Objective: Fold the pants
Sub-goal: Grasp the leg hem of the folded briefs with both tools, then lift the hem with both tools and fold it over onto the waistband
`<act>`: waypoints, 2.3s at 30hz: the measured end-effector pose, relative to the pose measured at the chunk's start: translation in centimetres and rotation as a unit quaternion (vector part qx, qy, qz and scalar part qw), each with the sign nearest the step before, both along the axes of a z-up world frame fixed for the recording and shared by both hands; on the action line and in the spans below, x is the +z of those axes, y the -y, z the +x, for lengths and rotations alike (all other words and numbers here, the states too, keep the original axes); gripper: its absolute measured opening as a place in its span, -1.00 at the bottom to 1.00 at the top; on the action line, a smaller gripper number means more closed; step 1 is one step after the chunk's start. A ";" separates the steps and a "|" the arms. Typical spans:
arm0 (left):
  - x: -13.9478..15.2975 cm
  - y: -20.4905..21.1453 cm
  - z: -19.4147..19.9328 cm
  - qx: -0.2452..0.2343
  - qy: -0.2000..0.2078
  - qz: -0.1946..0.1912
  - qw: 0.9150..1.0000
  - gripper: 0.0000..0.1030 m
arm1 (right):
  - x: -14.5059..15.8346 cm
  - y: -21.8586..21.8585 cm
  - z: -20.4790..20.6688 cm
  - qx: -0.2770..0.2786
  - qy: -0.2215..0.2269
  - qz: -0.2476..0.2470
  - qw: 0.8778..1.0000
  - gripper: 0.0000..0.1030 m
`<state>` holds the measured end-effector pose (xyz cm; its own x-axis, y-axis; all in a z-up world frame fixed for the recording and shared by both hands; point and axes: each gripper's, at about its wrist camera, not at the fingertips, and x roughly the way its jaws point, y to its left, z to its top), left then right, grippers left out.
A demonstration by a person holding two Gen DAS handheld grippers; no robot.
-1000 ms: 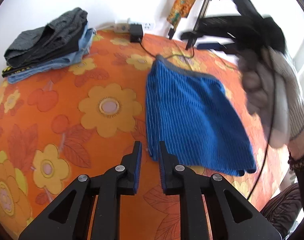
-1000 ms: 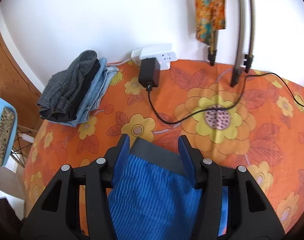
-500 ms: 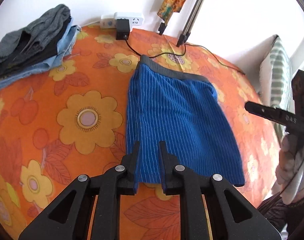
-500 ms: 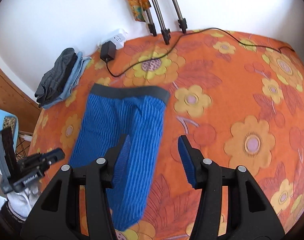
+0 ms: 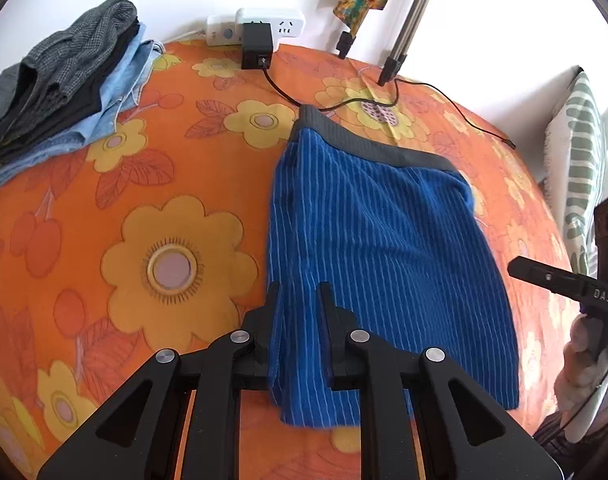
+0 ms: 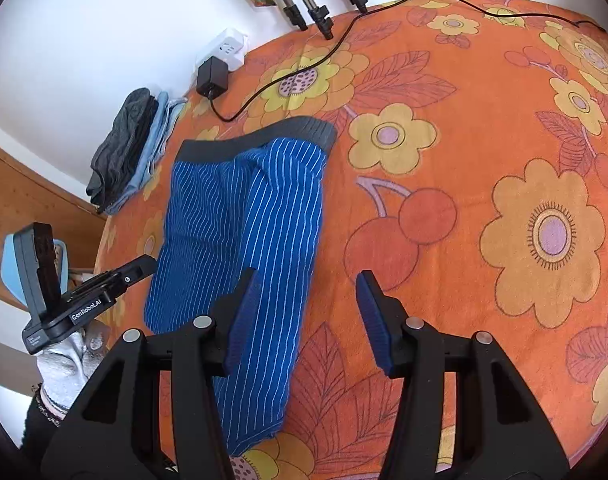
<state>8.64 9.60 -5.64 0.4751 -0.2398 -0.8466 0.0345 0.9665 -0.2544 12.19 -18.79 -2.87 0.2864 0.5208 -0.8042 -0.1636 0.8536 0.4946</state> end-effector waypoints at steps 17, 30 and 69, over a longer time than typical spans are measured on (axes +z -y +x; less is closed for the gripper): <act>-0.9 -1.3 3.1 0.009 -0.018 -0.037 0.999 -0.02 | -2.0 -1.4 1.0 0.007 -0.021 0.020 1.000 -0.01; -1.2 -0.5 3.4 0.003 -0.003 -0.005 1.000 -0.73 | -2.5 -2.3 0.9 0.029 -0.028 0.030 0.999 -0.53; -1.5 0.1 3.2 -0.012 0.007 -0.004 1.000 -0.92 | -2.9 -1.8 0.8 0.026 -0.030 0.054 0.998 -0.79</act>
